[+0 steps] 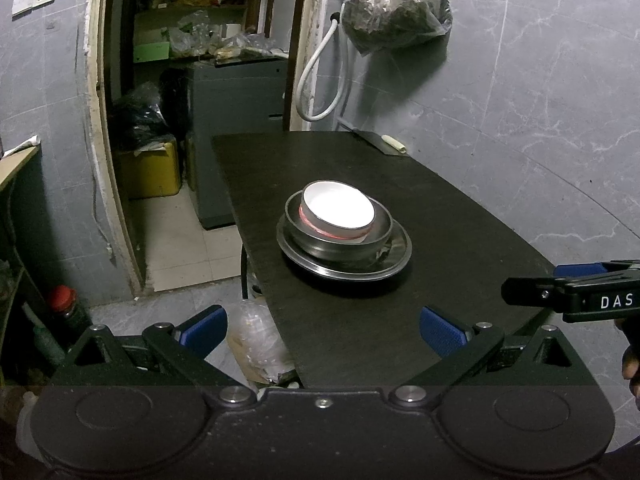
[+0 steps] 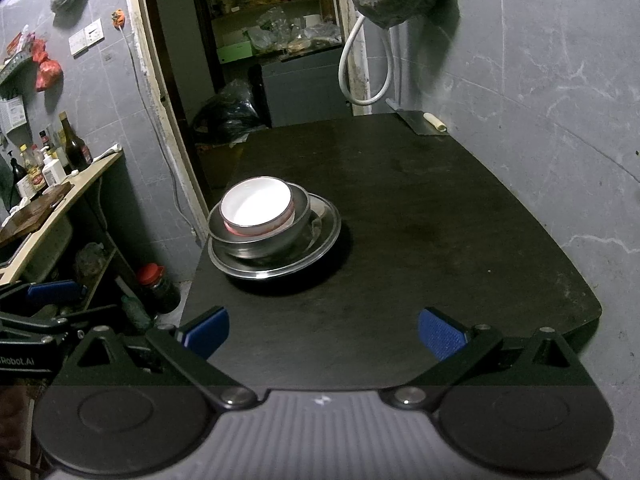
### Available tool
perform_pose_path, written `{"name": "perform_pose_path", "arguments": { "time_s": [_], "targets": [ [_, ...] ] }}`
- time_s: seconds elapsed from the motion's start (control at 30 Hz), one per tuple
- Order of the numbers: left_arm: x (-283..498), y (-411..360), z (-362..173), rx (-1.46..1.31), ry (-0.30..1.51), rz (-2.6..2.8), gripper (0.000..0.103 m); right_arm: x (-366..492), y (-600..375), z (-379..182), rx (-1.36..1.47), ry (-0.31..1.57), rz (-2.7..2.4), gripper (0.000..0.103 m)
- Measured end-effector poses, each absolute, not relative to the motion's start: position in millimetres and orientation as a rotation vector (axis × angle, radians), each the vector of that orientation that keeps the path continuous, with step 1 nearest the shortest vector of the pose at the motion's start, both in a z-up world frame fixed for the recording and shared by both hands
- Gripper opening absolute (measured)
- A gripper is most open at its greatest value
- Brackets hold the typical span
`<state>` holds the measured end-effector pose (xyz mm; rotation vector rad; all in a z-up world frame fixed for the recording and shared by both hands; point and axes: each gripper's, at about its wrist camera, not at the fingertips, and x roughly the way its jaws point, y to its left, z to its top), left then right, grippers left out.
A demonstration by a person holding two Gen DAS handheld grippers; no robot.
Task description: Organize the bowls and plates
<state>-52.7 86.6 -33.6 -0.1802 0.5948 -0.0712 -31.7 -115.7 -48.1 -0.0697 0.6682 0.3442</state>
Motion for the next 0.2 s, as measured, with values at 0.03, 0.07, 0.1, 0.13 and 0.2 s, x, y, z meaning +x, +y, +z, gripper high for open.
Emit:
{"name": "perform_pose_path", "arguments": {
  "time_s": [0.03, 0.07, 0.1, 0.13, 0.2],
  "targets": [
    [-51.6, 86.6, -33.5, -0.18, 0.596, -0.074, 0.102, -31.5, -116.5, -48.6, -0.068, 0.67, 0.344, 0.103],
    [-51.1, 86.4, -33.8, -0.18, 0.596, -0.077, 0.102, -31.1, -117.2, -48.9, -0.066, 0.672, 0.343, 0.103],
    [-50.6, 86.2, -33.3, -0.181, 0.594, -0.081, 0.102, -30.8, -118.1, -49.3, -0.065, 0.674, 0.343, 0.103],
    [-49.8, 85.8, -33.4, -0.18, 0.592, -0.084, 0.102, -29.8, -119.7, -49.9, -0.062, 0.676, 0.342, 0.103],
    [-47.0, 84.0, -33.2, -0.172, 0.594, -0.088, 0.102, -27.2, -122.0, -50.5, -0.059, 0.68, 0.342, 0.103]
  ]
}}
